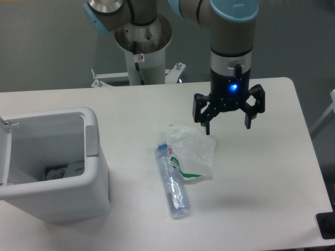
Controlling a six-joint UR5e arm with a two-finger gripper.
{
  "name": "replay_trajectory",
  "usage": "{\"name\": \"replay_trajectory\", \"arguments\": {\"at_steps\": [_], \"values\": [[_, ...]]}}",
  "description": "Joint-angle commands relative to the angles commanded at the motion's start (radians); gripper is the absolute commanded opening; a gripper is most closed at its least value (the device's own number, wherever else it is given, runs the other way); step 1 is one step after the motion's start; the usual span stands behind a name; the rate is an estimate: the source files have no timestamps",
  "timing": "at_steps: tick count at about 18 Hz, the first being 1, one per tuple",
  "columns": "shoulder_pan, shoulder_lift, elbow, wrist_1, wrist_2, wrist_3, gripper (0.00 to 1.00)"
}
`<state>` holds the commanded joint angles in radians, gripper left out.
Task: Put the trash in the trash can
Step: 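Lower the open gripper toward the clear plastic water bottle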
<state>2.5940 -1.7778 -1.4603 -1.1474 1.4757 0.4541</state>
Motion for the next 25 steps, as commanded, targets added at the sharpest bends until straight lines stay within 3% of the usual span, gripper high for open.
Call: {"name": "replay_trajectory", "arguments": {"at_steps": [9,13,16,22,25], "values": [[0.002,-0.044,-0.003,0.038,0.003,-0.003,1.00],[-0.006,-0.120,-0.008,0.083,0.002,-0.164,1.00],[-0.014,-0.179,-0.003,0.098,0.003,-0.193,1.00],[-0.100,-0.242,-0.009,0.101,-0.020,-0.242,1.00],[-0.147,-0.294,-0.008,0.149,-0.018,-0.250,1.00]]}}
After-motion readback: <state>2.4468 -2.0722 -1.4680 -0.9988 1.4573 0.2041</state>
